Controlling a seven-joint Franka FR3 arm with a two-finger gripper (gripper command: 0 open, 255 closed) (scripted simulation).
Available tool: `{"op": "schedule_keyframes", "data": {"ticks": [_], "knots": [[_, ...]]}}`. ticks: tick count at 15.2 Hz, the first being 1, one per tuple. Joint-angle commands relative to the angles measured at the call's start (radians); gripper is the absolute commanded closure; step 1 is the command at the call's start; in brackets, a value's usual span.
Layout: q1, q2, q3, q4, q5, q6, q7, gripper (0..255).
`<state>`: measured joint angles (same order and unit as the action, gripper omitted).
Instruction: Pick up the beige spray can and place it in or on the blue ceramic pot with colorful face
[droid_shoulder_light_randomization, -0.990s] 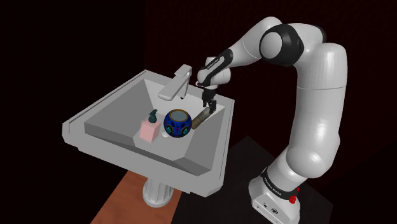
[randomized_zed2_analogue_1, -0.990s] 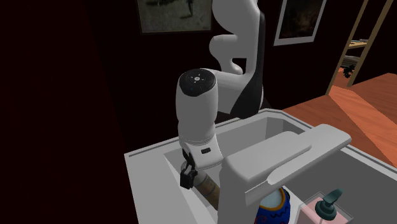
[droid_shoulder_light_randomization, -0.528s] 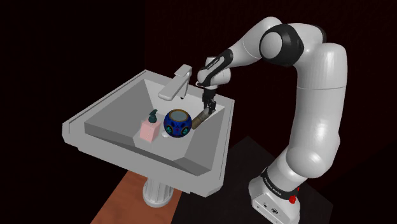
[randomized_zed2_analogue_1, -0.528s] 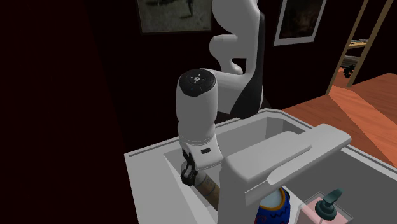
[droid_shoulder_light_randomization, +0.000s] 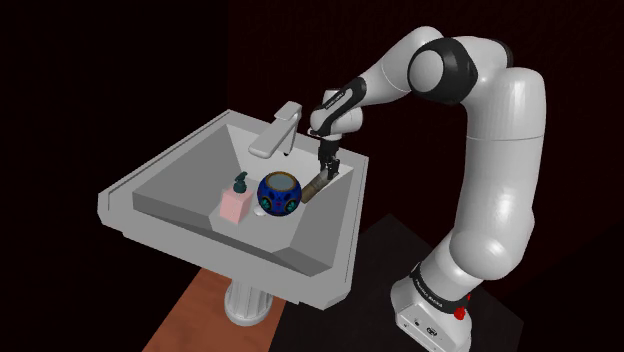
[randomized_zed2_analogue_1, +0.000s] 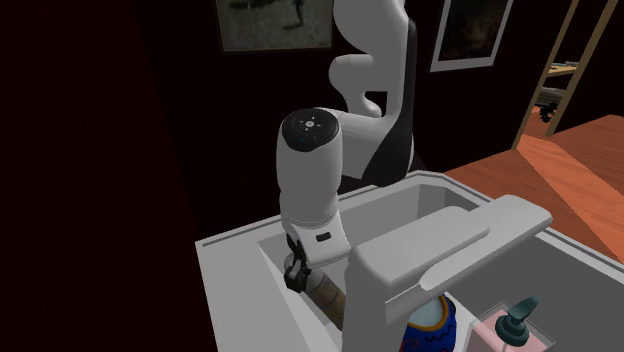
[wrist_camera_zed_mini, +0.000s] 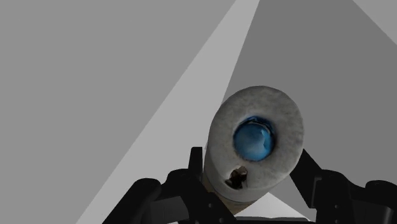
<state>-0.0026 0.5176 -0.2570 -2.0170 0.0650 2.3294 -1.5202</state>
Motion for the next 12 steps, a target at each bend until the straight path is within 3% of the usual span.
{"op": "schedule_keyframes", "data": {"ticks": [1, 12], "knots": [[0.002, -0.01, -0.002, -0.001, -0.003, -0.009, 0.001, 255], [0.018, -0.122, -0.022, 0.002, -0.035, -0.122, 0.014, 255]]}}
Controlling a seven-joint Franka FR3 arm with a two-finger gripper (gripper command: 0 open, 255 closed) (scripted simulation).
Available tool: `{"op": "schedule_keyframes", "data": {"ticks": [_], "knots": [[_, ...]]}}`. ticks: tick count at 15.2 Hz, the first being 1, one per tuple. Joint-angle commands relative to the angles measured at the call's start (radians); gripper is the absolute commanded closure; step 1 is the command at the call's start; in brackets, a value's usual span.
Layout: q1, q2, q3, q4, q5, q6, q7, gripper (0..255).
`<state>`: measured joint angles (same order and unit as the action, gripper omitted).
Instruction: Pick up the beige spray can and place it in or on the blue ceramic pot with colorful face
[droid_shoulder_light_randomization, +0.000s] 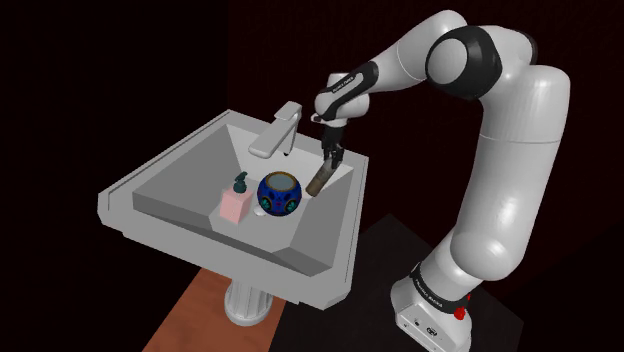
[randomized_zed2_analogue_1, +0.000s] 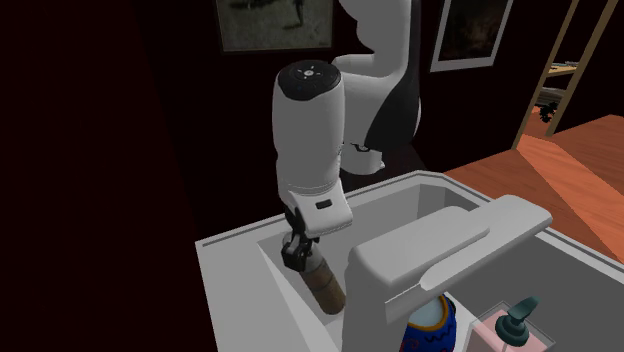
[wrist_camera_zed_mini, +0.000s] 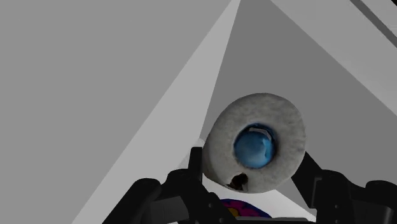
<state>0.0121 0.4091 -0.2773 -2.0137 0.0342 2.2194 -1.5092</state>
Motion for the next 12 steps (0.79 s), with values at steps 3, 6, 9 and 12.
{"op": "schedule_keyframes", "data": {"ticks": [3, 6, 9, 12], "knots": [[0.006, -0.042, -0.006, 0.004, -0.012, -0.045, 0.006, 255], [0.01, -0.068, -0.01, 0.011, -0.02, -0.078, 0.01, 255], [0.012, -0.094, -0.013, 0.021, -0.027, -0.112, 0.012, 255], [0.015, -0.118, -0.016, 0.032, -0.035, -0.146, 0.015, 255]]}}
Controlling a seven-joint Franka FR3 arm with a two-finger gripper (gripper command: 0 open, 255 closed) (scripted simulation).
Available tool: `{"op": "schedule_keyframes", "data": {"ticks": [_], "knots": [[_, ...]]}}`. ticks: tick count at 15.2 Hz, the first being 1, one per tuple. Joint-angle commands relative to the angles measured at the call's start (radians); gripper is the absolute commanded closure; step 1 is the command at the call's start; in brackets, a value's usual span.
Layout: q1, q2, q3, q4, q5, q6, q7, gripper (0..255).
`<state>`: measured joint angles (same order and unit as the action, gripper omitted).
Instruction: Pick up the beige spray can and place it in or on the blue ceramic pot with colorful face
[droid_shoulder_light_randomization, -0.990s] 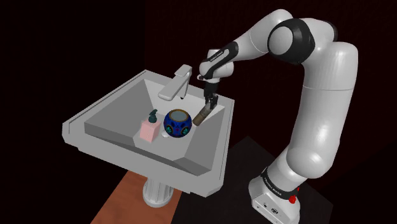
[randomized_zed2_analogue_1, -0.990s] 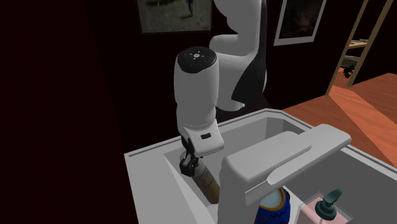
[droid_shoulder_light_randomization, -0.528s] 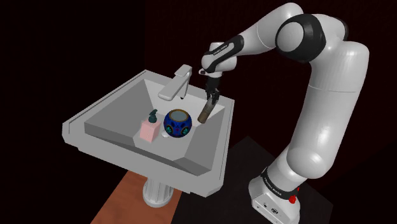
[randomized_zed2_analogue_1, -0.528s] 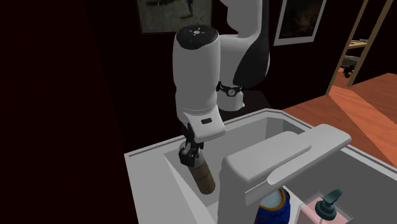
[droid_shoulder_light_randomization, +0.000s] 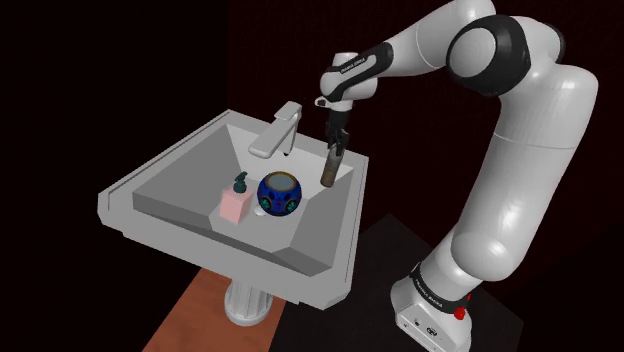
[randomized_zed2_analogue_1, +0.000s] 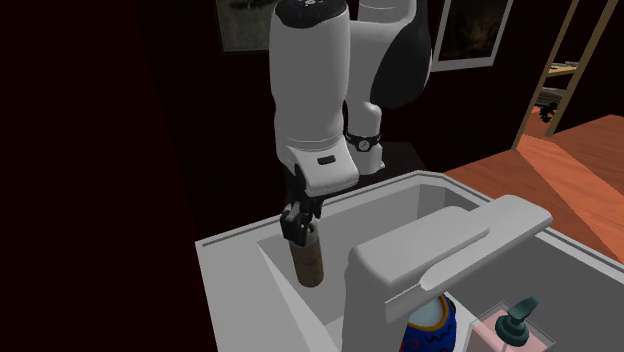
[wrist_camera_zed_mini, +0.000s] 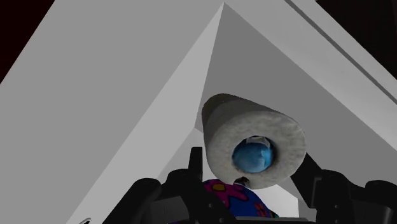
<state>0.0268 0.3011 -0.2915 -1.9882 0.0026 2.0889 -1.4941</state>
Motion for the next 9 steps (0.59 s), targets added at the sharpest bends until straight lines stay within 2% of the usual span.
{"op": "schedule_keyframes", "data": {"ticks": [1, 9], "knots": [[0.001, -0.017, -0.002, 0.011, -0.005, -0.027, 0.001, 255], [0.006, -0.072, -0.007, 0.052, -0.021, -0.122, 0.006, 255]]}}
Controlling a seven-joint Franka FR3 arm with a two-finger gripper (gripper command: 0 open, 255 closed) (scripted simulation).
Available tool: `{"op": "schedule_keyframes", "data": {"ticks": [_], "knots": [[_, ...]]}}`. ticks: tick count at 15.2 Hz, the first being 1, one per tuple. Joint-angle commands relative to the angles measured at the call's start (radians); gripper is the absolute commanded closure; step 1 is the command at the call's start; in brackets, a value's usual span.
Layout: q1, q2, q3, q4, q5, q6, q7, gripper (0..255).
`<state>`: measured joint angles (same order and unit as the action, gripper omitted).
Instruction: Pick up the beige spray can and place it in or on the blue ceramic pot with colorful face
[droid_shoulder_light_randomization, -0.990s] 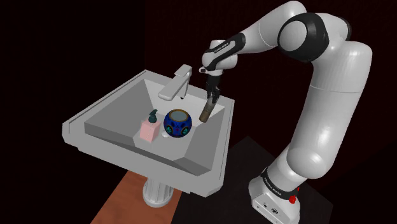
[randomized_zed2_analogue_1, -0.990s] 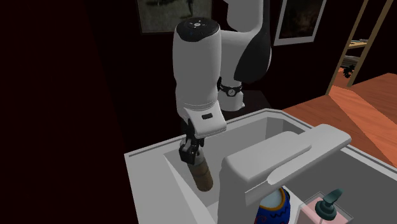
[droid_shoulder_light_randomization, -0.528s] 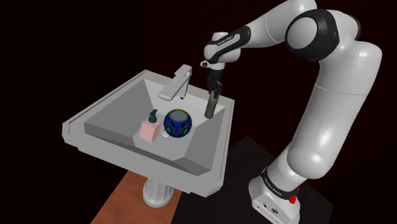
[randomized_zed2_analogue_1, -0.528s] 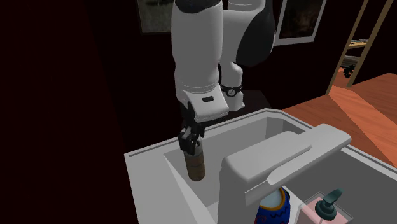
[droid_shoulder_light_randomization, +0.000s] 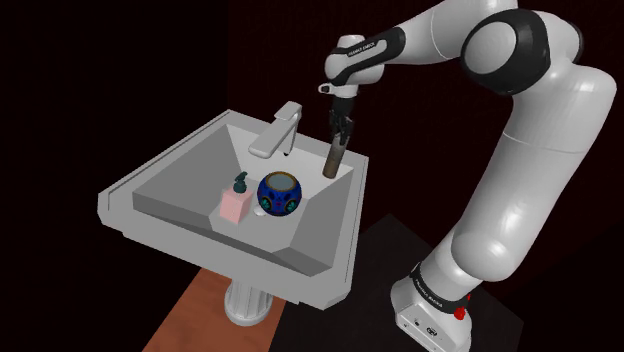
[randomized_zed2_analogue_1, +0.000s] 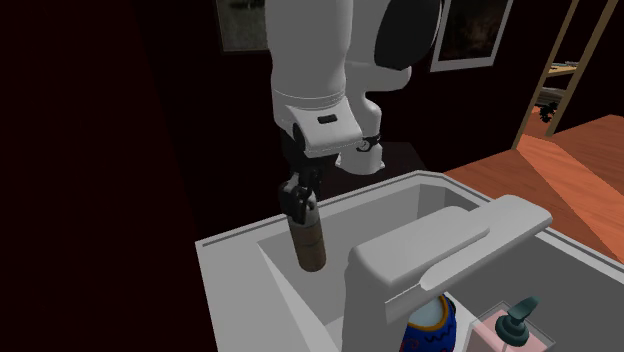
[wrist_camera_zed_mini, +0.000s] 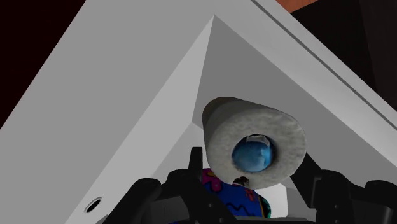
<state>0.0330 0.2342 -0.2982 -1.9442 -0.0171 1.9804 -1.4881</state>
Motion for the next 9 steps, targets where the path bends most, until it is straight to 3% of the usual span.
{"op": "schedule_keyframes", "data": {"ticks": [1, 9], "knots": [[0.001, -0.011, -0.001, 0.015, -0.003, -0.025, 0.001, 255], [0.004, -0.053, -0.004, 0.072, -0.015, -0.123, 0.003, 255]]}}
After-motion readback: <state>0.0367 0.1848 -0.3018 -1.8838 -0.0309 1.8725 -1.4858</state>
